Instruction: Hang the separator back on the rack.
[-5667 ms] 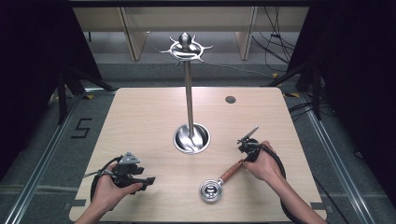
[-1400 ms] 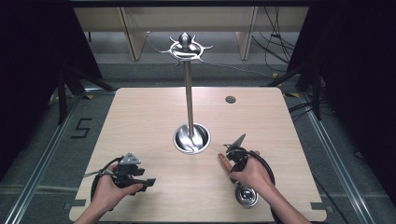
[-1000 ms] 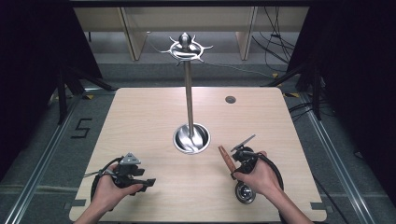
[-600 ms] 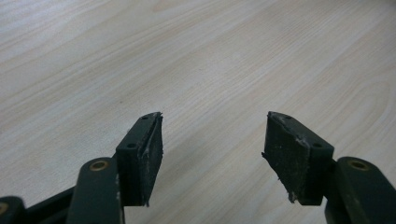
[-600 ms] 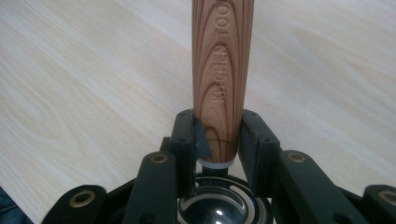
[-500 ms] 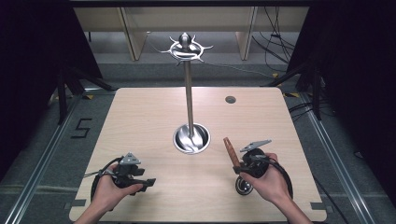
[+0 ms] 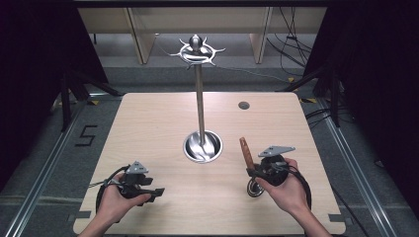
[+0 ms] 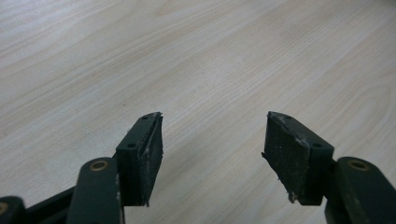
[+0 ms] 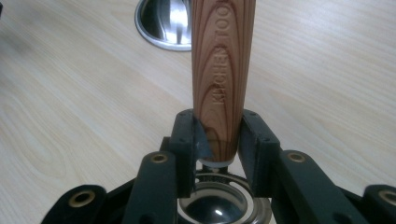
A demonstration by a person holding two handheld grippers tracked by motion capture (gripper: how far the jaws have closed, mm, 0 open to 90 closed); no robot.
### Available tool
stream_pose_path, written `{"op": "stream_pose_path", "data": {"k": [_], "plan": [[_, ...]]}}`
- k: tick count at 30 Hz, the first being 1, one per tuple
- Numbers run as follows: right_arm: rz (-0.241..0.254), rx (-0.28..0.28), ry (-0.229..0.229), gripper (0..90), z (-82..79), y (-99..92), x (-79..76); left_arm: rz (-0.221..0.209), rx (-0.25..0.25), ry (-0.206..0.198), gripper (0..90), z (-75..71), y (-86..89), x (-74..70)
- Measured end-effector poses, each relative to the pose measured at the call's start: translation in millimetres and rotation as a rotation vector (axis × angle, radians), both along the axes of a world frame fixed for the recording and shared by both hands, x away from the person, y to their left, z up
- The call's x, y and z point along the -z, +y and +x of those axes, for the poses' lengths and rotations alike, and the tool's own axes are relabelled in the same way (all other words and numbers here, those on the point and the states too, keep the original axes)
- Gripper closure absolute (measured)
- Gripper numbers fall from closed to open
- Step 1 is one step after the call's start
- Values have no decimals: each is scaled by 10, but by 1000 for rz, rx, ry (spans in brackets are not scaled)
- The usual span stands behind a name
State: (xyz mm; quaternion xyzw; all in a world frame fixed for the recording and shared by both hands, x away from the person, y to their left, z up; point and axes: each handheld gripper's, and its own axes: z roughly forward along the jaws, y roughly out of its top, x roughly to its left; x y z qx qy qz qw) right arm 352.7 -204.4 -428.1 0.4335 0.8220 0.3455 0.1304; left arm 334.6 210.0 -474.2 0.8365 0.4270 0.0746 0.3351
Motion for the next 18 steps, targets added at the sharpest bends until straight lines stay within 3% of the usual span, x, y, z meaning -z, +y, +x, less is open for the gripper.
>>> {"op": "stream_pose_path", "data": {"k": [1, 2, 4, 6, 7, 18], "plan": [[1, -5, 22, 697, -7, -4, -39, 1, -2, -3, 365, 0, -1, 2], [-7, -41, -24, 697, 19, -29, -36, -11, 2, 1, 365, -5, -5, 2], [-4, -43, -40, 697, 21, -30, -39, -8, 3, -1, 365, -4, -3, 0], [20, -29, -17, 697, 3, -25, -78, -3, 1, -3, 365, -1, -2, 0], [30, -43, -58, 697, 11, -35, -78, -7, 0, 3, 365, -3, -5, 3], [76, -57, -114, 697, -24, -28, -170, -10, -5, 3, 365, -2, 10, -5]]}}
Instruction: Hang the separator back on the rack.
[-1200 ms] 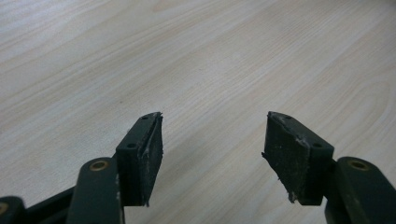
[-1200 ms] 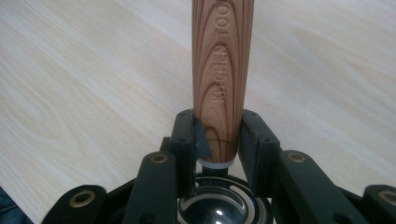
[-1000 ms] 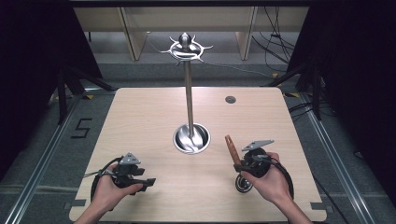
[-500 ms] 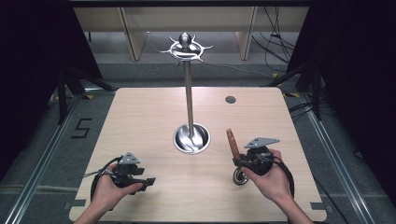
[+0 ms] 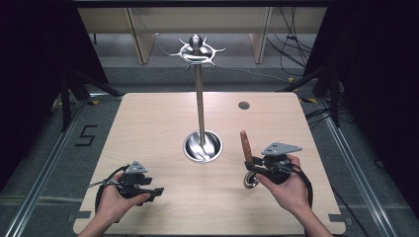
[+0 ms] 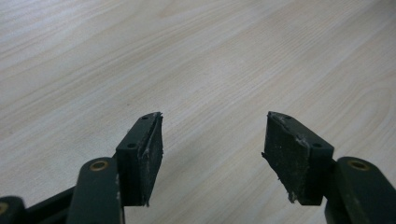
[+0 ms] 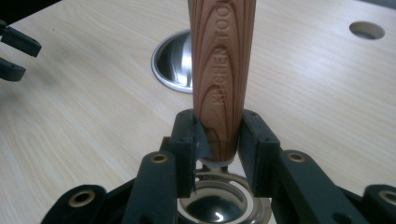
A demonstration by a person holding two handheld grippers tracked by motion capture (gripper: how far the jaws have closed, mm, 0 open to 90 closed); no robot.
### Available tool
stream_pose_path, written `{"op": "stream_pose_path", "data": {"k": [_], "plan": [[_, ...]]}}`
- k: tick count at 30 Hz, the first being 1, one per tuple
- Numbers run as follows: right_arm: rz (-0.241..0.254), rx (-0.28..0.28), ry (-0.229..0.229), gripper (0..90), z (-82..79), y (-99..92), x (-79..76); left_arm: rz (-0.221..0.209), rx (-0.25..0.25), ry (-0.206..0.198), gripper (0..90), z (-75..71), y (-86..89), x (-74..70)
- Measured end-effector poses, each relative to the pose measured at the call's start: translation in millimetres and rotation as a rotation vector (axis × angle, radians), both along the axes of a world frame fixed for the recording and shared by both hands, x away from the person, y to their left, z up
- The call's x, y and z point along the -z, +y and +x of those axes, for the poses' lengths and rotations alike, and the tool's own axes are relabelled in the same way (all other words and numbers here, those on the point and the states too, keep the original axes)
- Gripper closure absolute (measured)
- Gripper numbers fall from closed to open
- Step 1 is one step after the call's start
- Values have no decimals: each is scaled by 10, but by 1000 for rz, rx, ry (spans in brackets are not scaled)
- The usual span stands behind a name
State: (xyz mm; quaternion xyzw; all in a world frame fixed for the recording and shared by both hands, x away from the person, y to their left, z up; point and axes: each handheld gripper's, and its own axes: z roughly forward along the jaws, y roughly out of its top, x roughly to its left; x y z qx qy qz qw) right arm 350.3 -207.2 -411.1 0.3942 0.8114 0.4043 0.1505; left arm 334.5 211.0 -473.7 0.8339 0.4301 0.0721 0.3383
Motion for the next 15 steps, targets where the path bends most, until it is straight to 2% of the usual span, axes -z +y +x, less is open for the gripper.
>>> {"op": "stream_pose_path", "data": {"k": [1, 2, 8, 9, 11, 14, 15], "plan": [[-4, -14, -34, 696, 4, 7, -9, 0, 5, -5, 365, 0, 2, -2], [-4, -14, -34, 696, 4, 7, -9, 6, -7, -12, 365, 3, -3, 5], [30, -8, -57, 696, -11, 32, -71, 7, -5, -12, 365, 5, -3, 6], [26, -15, -76, 697, 4, 22, -76, -1, -7, -5, 365, 1, -8, 9], [34, -10, -59, 697, -10, 32, -87, -1, -4, -4, 366, 1, -7, 7], [30, -26, -105, 696, 12, 24, -111, -3, -5, -4, 366, 1, -7, 7], [37, -13, -81, 696, -7, 30, -125, 4, -10, -13, 366, 4, -5, 8]]}}
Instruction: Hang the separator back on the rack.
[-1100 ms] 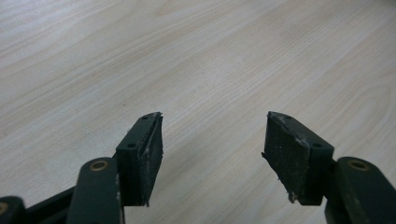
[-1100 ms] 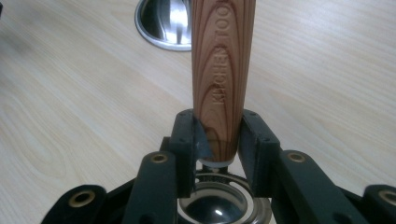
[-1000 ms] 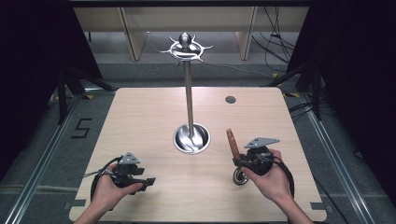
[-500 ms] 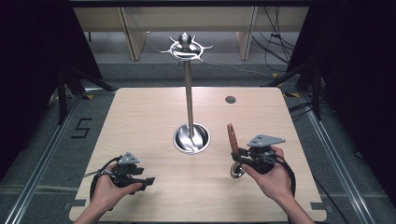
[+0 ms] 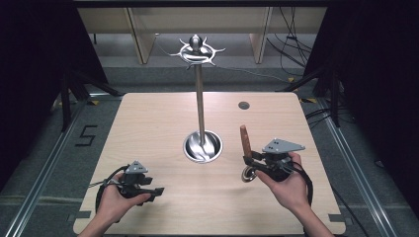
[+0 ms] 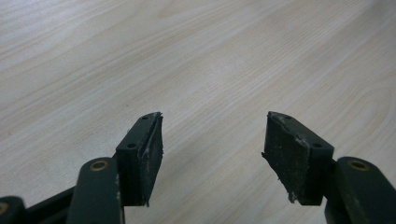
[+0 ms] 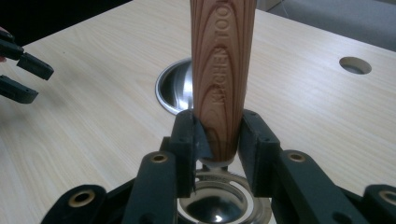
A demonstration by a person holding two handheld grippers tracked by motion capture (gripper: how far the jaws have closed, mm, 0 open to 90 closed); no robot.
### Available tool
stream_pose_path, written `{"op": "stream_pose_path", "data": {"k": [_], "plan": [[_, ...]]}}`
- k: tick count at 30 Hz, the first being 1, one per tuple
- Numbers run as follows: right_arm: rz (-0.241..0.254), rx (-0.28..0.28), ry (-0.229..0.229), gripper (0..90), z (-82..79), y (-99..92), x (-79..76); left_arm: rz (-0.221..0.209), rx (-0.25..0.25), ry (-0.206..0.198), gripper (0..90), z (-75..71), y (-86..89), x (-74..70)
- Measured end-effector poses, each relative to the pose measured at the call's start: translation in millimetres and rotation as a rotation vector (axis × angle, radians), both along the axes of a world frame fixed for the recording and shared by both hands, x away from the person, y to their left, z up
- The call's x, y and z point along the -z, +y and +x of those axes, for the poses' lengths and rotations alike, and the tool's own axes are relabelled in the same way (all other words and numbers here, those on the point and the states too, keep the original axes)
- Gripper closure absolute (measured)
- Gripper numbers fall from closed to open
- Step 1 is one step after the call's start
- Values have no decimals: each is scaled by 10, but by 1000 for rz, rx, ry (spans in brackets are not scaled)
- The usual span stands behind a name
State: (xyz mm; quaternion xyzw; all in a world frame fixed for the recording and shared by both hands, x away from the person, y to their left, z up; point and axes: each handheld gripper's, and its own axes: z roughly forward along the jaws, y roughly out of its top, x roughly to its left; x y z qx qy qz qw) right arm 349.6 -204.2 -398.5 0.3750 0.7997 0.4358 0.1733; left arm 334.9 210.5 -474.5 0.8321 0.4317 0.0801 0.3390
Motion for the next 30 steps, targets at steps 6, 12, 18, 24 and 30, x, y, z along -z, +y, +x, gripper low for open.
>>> {"op": "stream_pose_path", "data": {"k": [6, 12, 18, 24, 30], "plan": [[13, 4, -31, 696, 2, -6, -52, 1, 4, 3, 366, 0, 0, 1], [27, 4, -47, 697, 22, -7, -130, -3, 9, 10, 366, -5, -2, -6], [26, -12, -78, 697, 38, 16, -209, 0, 10, 6, 366, -4, 5, -10], [25, -21, -95, 696, 54, 23, -272, -10, -3, 0, 366, -7, 2, 2], [44, -10, -129, 696, 83, 60, -366, -11, 5, 16, 366, -5, 4, -3]]}}
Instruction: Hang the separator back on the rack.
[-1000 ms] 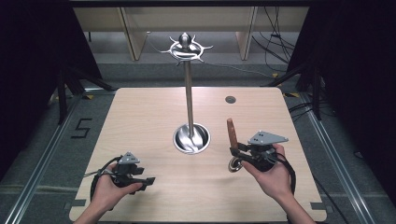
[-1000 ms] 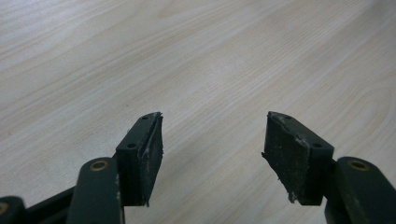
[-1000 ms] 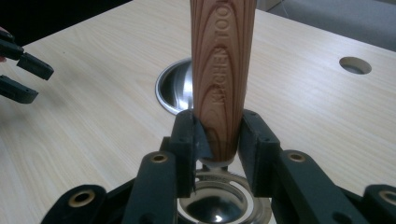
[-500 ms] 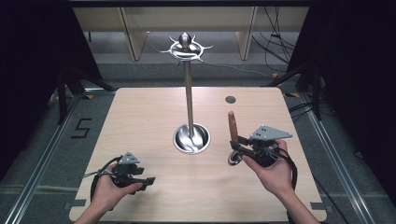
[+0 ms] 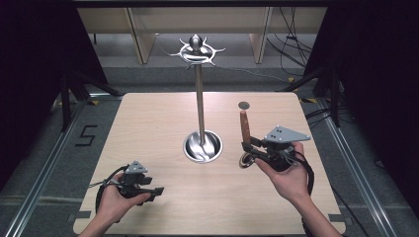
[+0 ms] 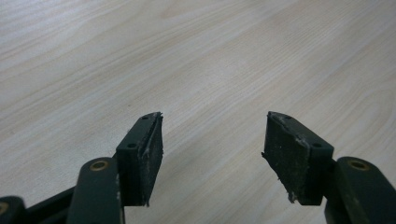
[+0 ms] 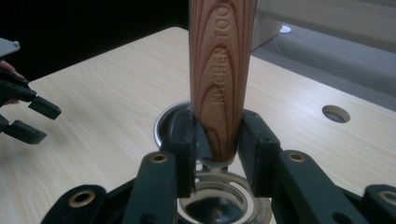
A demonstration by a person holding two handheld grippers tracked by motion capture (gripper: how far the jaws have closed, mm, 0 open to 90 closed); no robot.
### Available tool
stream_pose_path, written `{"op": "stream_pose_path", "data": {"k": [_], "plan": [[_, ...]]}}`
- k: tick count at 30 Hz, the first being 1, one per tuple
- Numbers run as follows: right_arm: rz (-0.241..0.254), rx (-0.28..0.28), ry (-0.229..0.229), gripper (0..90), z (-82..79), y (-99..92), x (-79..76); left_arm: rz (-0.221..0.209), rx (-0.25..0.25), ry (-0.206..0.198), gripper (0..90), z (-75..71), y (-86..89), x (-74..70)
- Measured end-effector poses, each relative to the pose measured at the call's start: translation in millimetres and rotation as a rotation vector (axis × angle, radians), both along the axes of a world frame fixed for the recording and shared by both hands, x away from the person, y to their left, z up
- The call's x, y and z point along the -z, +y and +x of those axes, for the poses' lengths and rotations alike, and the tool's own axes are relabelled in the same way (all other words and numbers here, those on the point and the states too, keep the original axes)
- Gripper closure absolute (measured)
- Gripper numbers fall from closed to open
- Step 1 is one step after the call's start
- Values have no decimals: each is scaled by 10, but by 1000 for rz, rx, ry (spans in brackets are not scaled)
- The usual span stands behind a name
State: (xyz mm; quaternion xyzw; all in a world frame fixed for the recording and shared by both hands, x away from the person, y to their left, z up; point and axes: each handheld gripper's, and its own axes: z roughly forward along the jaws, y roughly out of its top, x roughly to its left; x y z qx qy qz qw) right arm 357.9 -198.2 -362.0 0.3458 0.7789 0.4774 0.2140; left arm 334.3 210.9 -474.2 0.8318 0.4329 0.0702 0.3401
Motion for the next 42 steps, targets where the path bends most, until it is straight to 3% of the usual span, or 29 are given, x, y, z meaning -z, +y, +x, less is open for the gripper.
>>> {"op": "stream_pose_path", "data": {"k": [12, 15, 16, 21, 22, 31, 32, 34, 36, 42], "plan": [[21, -2, -27, 697, 36, 59, -120, 2, -17, -19, 366, 7, 2, 12], [10, -21, -28, 697, 43, 61, -136, -21, 3, 1, 366, 0, -6, 7], [8, -24, -30, 696, 44, 63, -142, 2, -6, -12, 366, 5, 5, 1], [23, -16, -40, 697, 52, 102, -173, -17, 11, 5, 366, 2, -1, 4], [13, -29, -45, 696, 65, 101, -193, 3, -17, -21, 366, 6, 6, 7], [34, -18, -45, 696, 72, 125, -249, 6, -20, -25, 366, 6, 7, 3], [40, -37, -62, 696, 96, 127, -249, -28, -3, -5, 366, 0, -9, 10], [33, -21, -66, 696, 96, 130, -276, 9, -18, -28, 366, 5, 8, 2], [42, -17, -50, 697, 92, 139, -283, 3, -16, -23, 366, 7, 7, 6], [45, -18, -66, 696, 118, 163, -323, 3, -18, -22, 366, 7, 4, 6]]}}
